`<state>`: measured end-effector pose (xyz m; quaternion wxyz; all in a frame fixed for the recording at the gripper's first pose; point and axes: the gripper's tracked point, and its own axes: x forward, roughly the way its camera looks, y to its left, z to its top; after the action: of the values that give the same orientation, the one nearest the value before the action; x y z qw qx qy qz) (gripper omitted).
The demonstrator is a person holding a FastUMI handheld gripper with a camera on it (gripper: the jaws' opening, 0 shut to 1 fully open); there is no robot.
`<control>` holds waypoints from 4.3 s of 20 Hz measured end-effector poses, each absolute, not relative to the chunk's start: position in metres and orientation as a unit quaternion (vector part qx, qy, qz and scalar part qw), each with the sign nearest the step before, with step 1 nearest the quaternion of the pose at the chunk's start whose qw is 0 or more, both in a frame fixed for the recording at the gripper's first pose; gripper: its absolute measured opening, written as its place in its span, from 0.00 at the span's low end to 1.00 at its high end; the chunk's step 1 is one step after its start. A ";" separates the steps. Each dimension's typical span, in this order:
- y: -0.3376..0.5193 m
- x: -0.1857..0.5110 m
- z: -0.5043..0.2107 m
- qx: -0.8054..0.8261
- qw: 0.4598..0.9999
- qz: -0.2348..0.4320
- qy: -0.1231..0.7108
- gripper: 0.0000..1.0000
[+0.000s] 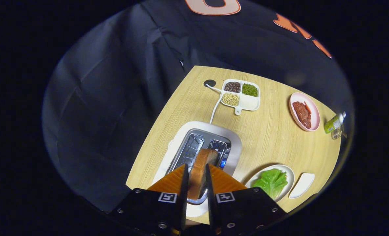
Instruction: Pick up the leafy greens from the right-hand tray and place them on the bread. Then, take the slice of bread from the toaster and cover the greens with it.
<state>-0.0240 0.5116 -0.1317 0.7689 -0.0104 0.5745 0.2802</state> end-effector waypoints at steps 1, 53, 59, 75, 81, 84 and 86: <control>0.509 -0.019 -0.129 -0.005 0.775 0.275 0.569 0.23; 0.267 -0.032 -0.254 0.182 0.790 0.285 0.511 0.16; 0.244 -0.024 -0.261 0.129 0.829 0.268 0.474 0.33; 0.116 0.021 -0.086 0.047 0.985 0.118 0.119 0.86; 0.107 0.013 -0.041 0.070 0.992 0.097 0.030 0.88; 0.100 0.009 -0.031 0.086 0.993 0.087 0.003 0.88; 0.091 0.007 -0.024 0.080 0.994 0.074 -0.016 0.89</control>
<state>0.0068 0.0906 -0.0238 0.9940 0.0798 -0.0162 0.0736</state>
